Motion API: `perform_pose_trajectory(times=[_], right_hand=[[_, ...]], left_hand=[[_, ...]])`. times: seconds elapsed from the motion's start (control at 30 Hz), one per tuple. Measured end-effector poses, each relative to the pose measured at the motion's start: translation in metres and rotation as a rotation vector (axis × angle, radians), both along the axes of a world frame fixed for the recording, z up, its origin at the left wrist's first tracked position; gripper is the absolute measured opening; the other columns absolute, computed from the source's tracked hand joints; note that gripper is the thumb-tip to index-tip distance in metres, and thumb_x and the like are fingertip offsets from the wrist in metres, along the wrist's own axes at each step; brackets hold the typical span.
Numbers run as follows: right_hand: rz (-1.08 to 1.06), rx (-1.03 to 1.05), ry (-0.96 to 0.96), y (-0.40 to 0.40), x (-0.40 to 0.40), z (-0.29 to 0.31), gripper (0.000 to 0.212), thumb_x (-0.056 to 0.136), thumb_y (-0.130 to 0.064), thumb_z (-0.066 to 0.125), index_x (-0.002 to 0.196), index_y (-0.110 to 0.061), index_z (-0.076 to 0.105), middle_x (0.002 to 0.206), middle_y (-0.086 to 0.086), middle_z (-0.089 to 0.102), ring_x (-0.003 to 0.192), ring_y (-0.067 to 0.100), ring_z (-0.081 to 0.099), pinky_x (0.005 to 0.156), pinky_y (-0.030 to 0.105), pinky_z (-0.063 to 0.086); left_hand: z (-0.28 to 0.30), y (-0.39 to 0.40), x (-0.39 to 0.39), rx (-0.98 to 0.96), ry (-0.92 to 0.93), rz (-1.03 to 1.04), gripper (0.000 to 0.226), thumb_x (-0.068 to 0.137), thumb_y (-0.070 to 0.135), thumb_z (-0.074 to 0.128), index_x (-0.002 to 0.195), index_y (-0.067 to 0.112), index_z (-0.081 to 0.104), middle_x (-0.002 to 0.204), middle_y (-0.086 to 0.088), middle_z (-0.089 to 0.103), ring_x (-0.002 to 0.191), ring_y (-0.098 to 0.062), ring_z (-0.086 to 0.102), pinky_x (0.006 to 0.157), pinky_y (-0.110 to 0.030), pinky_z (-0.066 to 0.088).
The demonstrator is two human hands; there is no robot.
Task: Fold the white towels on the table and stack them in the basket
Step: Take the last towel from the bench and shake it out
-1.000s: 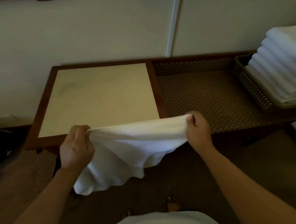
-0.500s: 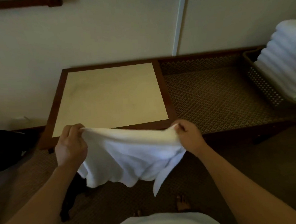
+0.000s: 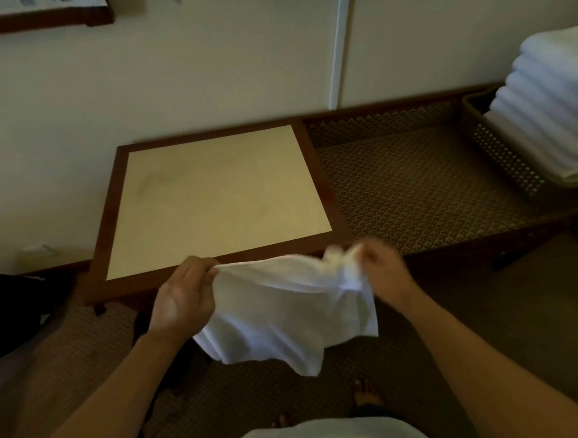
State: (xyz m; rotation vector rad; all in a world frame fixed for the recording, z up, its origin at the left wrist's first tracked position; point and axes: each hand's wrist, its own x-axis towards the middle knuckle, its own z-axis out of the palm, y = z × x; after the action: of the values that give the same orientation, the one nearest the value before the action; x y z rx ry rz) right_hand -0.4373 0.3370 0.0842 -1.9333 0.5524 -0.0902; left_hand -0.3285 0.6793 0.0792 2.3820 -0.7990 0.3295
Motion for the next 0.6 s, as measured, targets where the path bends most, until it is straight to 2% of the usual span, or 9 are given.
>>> perform_pose_trajectory(times=[0.07, 0.13, 0.2, 0.27, 0.33, 0.4, 0.47, 0.53, 0.6], right_hand=[[0.554, -0.06, 0.424, 0.006, -0.021, -0.011, 0.023, 0.103, -0.014, 0.052, 0.101, -0.026, 0.072, 0.107, -0.001, 0.069, 0.103, 0.017, 0.064, 0.089, 0.035, 0.053], [0.613, -0.042, 0.551, 0.003, -0.031, -0.02, 0.022, 0.104, -0.018, 0.052, 0.104, -0.022, 0.074, 0.109, 0.0, 0.068, 0.106, 0.017, 0.061, 0.086, 0.031, 0.047], [0.326, 0.079, 0.351, -0.002, -0.03, -0.02, 0.025, 0.102, -0.008, 0.051, 0.096, -0.018, 0.073, 0.102, 0.005, 0.07, 0.102, 0.021, 0.062, 0.083, 0.031, 0.046], [-0.157, 0.197, 0.032, -0.009, -0.018, -0.013, 0.028, 0.102, -0.002, 0.049, 0.091, -0.017, 0.07, 0.093, 0.004, 0.068, 0.094, 0.02, 0.062, 0.079, 0.031, 0.048], [-0.482, 0.069, -0.223, -0.005, -0.005, 0.001, 0.022, 0.105, -0.008, 0.047, 0.097, -0.017, 0.066, 0.092, -0.005, 0.064, 0.087, 0.006, 0.059, 0.079, 0.023, 0.045], [-0.62, -0.034, -0.344, 0.012, 0.006, 0.013, 0.018, 0.108, -0.016, 0.044, 0.105, -0.018, 0.062, 0.094, -0.012, 0.06, 0.086, -0.007, 0.055, 0.076, 0.01, 0.042], [-0.496, -0.091, -0.321, 0.02, 0.013, 0.019, 0.018, 0.108, -0.016, 0.044, 0.105, -0.017, 0.062, 0.094, -0.012, 0.06, 0.086, -0.005, 0.055, 0.074, 0.013, 0.045], [-0.157, -0.135, -0.117, 0.015, 0.014, 0.016, 0.02, 0.105, -0.011, 0.047, 0.101, -0.016, 0.066, 0.093, -0.005, 0.064, 0.087, 0.005, 0.057, 0.075, 0.024, 0.047], [0.041, -0.133, 0.034, 0.007, 0.011, 0.012, 0.023, 0.105, -0.01, 0.047, 0.098, -0.019, 0.067, 0.095, -0.001, 0.065, 0.088, 0.011, 0.058, 0.074, 0.027, 0.047]], left_hand=[[-0.001, 0.007, 0.007, -0.008, -0.001, 0.052, 0.03, 0.1, 0.026, 0.044, 0.107, 0.007, 0.066, 0.098, 0.0, 0.063, 0.085, -0.016, 0.059, 0.068, -0.034, 0.05], [-0.003, 0.015, 0.011, 0.018, -0.005, 0.062, 0.031, 0.1, 0.025, 0.044, 0.108, 0.006, 0.067, 0.099, -0.002, 0.064, 0.086, -0.018, 0.061, 0.069, -0.036, 0.052], [-0.005, 0.023, 0.015, 0.036, 0.004, 0.083, 0.033, 0.101, 0.028, 0.044, 0.107, 0.007, 0.069, 0.098, -0.003, 0.066, 0.085, -0.021, 0.063, 0.069, -0.037, 0.053], [-0.006, 0.032, 0.016, 0.092, 0.009, 0.063, 0.036, 0.1, 0.034, 0.046, 0.104, 0.008, 0.07, 0.094, -0.001, 0.067, 0.081, -0.018, 0.063, 0.068, -0.031, 0.051], [-0.007, 0.034, 0.012, 0.152, -0.029, -0.008, 0.037, 0.1, 0.039, 0.049, 0.101, 0.01, 0.072, 0.09, 0.001, 0.067, 0.076, -0.014, 0.062, 0.064, -0.025, 0.049], [-0.008, 0.029, 0.009, 0.135, -0.032, -0.006, 0.034, 0.1, 0.037, 0.052, 0.099, 0.009, 0.072, 0.087, 0.0, 0.067, 0.074, -0.014, 0.062, 0.062, -0.026, 0.05], [-0.004, 0.026, 0.01, 0.077, -0.005, 0.083, 0.027, 0.1, 0.032, 0.059, 0.098, 0.008, 0.072, 0.085, -0.002, 0.067, 0.074, -0.016, 0.061, 0.062, -0.029, 0.049], [0.0, 0.032, 0.012, 0.059, 0.023, 0.181, 0.02, 0.1, 0.025, 0.065, 0.098, 0.006, 0.072, 0.087, -0.004, 0.068, 0.077, -0.019, 0.062, 0.067, -0.029, 0.044], [0.001, 0.044, 0.013, 0.054, 0.045, 0.237, 0.018, 0.098, 0.023, 0.066, 0.098, 0.006, 0.072, 0.088, -0.005, 0.068, 0.079, -0.019, 0.062, 0.07, -0.029, 0.043]])
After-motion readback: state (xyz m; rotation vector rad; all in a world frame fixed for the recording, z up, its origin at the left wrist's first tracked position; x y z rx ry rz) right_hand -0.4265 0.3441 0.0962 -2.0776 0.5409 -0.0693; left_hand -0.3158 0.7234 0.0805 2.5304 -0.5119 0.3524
